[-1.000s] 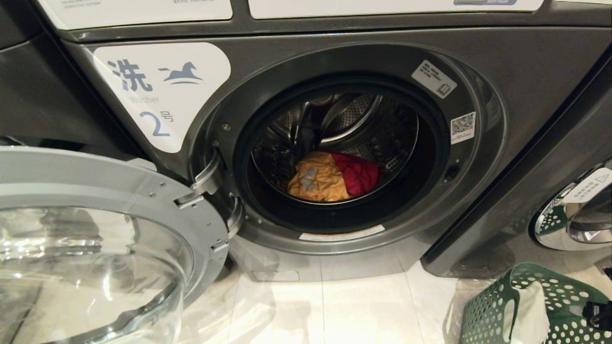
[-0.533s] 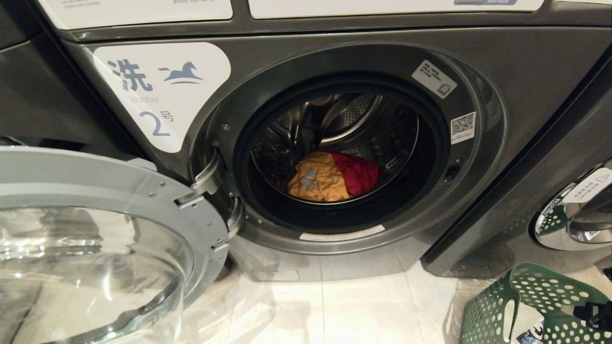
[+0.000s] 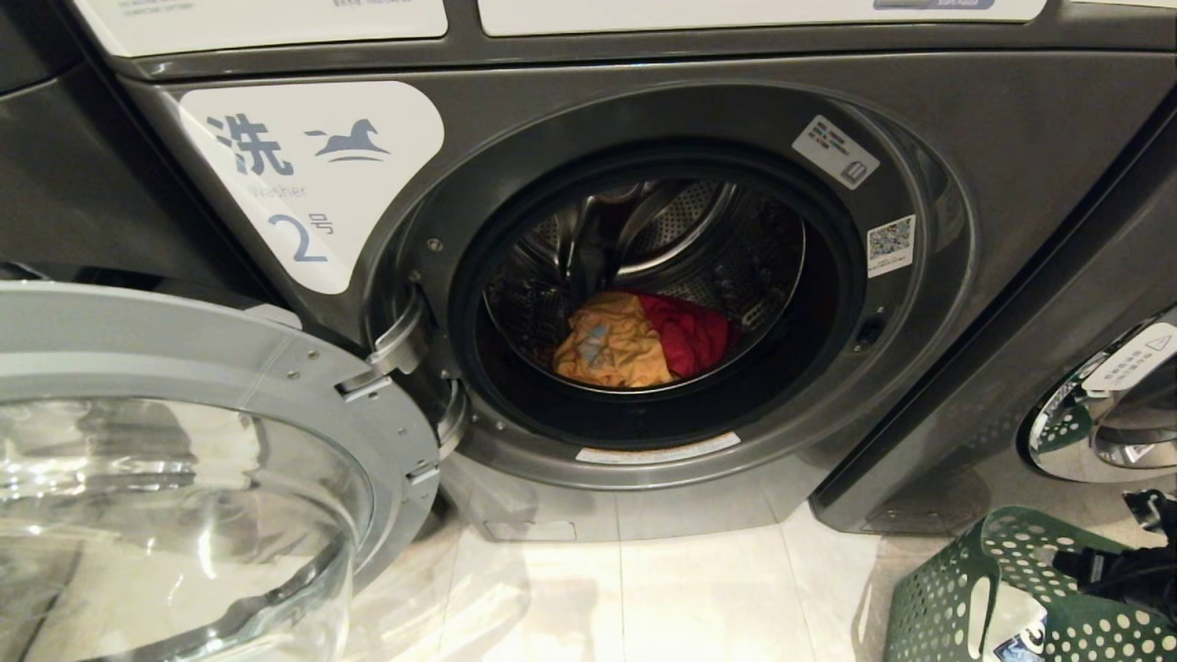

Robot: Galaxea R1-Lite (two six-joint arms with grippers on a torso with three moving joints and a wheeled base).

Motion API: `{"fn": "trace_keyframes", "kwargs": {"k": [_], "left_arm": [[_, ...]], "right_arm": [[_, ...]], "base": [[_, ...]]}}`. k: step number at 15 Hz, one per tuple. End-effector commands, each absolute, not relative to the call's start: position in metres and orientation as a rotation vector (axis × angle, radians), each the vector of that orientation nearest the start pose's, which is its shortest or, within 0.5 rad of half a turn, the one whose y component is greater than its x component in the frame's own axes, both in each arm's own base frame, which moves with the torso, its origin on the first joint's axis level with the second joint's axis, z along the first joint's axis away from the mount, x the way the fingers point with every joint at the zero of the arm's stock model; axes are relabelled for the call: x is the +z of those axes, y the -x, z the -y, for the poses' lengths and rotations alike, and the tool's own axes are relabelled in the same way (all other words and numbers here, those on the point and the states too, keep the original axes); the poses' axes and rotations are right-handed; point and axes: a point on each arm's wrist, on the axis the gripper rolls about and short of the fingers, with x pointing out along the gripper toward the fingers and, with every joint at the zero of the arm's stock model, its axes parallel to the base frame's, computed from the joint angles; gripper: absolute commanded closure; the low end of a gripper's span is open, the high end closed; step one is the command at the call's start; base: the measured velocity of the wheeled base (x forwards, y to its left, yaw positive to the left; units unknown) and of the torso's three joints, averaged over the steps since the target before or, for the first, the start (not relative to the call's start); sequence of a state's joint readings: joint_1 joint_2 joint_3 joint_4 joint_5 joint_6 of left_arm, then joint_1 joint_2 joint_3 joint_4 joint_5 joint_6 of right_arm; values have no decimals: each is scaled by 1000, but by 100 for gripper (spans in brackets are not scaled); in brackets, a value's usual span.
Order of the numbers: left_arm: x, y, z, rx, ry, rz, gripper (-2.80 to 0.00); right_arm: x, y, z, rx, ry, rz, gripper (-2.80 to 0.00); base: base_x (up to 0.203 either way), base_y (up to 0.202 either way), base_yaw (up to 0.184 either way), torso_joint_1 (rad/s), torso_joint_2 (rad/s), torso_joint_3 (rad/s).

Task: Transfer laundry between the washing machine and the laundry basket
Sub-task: Pick a cloth and place it into the basket

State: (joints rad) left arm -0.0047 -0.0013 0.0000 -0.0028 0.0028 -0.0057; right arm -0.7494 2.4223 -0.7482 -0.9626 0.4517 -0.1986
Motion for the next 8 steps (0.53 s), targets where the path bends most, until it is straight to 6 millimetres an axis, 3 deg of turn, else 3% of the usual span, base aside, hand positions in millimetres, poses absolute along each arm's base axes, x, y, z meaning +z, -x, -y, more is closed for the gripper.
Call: {"fn": "trace_keyframes", "kwargs": {"k": [1, 4, 8], "left_arm": [[75, 23, 0, -2, 6, 2, 0], [75, 23, 0, -2, 6, 2, 0], [75, 23, 0, -2, 6, 2, 0]], "right_arm": [[-49, -284, 228, -181, -233, -592, -280], [-32, -286, 214, -130, -303, -607, -280], [-31, -291, 205, -116, -356, -635, -280]], "base": [[0, 0, 0, 0, 0, 0], [0, 0, 0, 0, 0, 0], [0, 0, 0, 0, 0, 0]]}}
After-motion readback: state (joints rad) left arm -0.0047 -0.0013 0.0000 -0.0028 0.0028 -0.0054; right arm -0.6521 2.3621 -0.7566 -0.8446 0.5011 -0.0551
